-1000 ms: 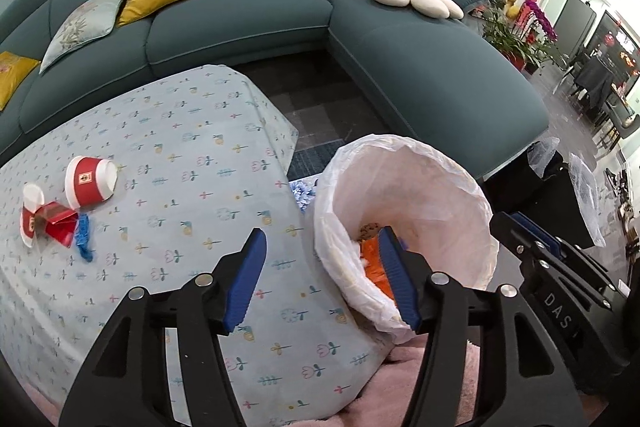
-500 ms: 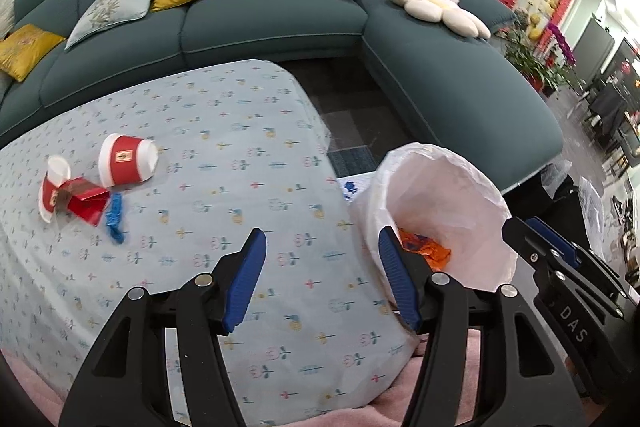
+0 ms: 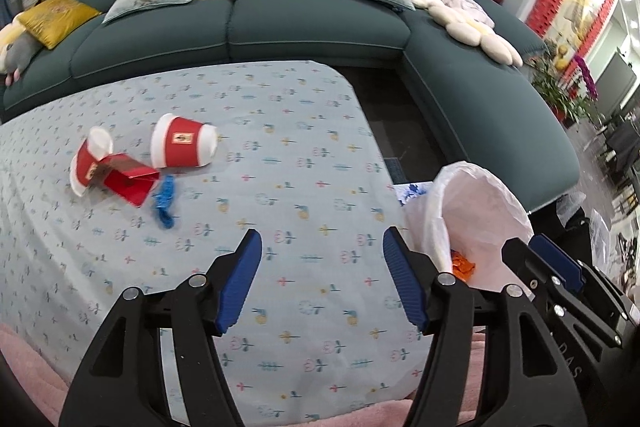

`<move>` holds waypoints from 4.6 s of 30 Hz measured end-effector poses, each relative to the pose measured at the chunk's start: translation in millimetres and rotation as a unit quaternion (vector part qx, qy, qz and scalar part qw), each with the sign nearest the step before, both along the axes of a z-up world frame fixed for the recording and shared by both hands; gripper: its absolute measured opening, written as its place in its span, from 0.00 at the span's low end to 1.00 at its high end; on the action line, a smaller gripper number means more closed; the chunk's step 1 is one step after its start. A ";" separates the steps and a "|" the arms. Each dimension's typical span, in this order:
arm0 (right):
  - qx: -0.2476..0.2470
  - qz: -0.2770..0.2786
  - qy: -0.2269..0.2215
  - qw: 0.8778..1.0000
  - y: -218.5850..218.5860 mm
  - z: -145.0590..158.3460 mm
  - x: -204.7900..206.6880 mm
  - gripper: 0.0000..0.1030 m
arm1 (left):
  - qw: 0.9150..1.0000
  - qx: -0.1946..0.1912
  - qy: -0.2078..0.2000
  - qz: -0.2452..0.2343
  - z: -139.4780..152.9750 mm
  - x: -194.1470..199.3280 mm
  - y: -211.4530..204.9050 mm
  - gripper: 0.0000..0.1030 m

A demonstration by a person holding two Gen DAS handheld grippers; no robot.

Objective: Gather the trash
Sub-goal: 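Move both tools back over the table toward the red cups and envelope, then grasp the red envelope with the left tool while the right grasps the blue lanyard, then lift the red envelope and blue lanyard toward the bin with both tools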

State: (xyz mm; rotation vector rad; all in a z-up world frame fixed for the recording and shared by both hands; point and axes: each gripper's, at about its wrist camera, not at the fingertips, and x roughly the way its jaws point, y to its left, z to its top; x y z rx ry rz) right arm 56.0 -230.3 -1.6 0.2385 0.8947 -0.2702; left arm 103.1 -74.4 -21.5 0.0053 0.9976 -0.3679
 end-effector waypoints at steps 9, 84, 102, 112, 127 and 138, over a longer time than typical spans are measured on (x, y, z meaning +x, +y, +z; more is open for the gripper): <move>-0.010 0.037 0.006 0.999 44.3 0.6 15.7 0.34 | 0.999 -0.007 0.003 0.038 -2.8 7.1 46.0 0.58; 0.062 0.179 0.131 0.973 217.6 -151.0 183.7 0.12 | 0.977 -0.061 0.124 0.161 -114.5 167.9 195.9 0.04; 0.061 0.117 0.082 0.988 140.3 -97.5 119.5 0.12 | 0.990 -0.047 0.093 0.094 -67.1 99.2 118.9 0.04; 0.063 0.065 0.055 0.994 77.0 -74.9 72.3 0.12 | 0.996 -0.037 0.068 0.038 -39.7 60.2 50.6 0.04; 0.066 -0.017 0.017 0.998 -16.8 -52.2 6.6 0.12 | 0.998 -0.020 0.040 -0.049 -14.4 9.8 -47.7 0.04; 0.072 -0.075 0.007 0.995 -81.3 -51.5 -35.1 0.12 | 0.993 -0.014 0.035 -0.109 -9.2 -17.8 -117.2 0.04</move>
